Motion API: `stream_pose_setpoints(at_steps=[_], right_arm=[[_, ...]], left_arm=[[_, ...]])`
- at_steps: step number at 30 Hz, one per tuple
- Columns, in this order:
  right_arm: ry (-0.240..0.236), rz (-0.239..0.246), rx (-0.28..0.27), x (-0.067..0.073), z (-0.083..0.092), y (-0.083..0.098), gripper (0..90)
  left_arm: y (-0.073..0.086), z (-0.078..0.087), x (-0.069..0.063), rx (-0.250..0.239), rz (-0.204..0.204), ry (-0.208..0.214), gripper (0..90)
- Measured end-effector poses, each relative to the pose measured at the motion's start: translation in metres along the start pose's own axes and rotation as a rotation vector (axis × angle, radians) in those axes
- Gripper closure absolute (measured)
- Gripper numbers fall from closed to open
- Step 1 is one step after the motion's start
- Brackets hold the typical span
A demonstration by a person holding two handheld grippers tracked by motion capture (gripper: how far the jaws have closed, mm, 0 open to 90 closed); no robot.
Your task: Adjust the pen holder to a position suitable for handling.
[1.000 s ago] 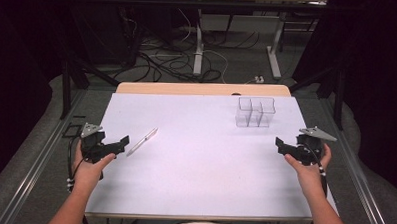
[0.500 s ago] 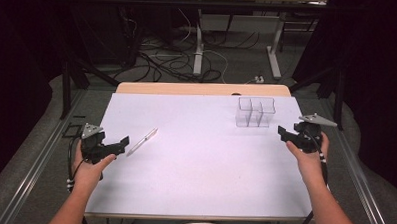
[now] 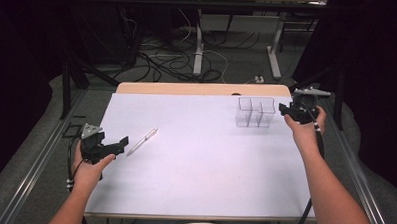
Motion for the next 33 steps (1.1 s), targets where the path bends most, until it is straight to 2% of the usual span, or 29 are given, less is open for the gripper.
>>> stream_pose_setpoints(at_steps=[1, 2, 8, 9, 15, 23, 33], right_arm=[[0.009, -0.001, -0.008, -0.001, -0.004, -0.002, 58.4], [0.003, -0.007, 0.01, -0.001, -0.007, -0.003, 58.6], [0.022, -0.012, 0.034, -0.001, -0.024, -0.005, 59.9], [0.025, -0.013, 0.043, -0.001, -0.031, -0.005, 60.7], [0.034, -0.033, 0.079, -0.001, -0.049, 0.002, 63.5], [0.03, -0.088, 0.127, -0.001, -0.059, 0.01, 70.0], [0.029, -0.092, 0.159, 0.005, -0.07, 0.017, 78.0]], left_arm=[[0.0, 0.0, 0.0, 0.0, 0.001, 0.0, 5.1], [0.0, 0.0, 0.0, 0.001, 0.001, 0.0, 5.2], [0.001, -0.001, 0.001, 0.003, 0.001, 0.002, 5.4], [0.001, -0.001, 0.001, 0.004, 0.001, 0.003, 5.6], [0.001, -0.001, 0.001, 0.003, 0.002, 0.004, 6.0], [0.002, -0.002, 0.001, 0.003, 0.008, 0.004, 6.4], [0.002, -0.002, 0.001, 0.005, 0.008, 0.004, 6.6]])
Point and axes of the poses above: each handheld gripper's, and its own axes: z roughly backward along the jaws, y roughly out of its underside, x roughly to its left, the point moved 8 cm from there along -z, roughly forward along the jaws, and after that the axes turned 1 degree about -x, right-handed, at the moved point
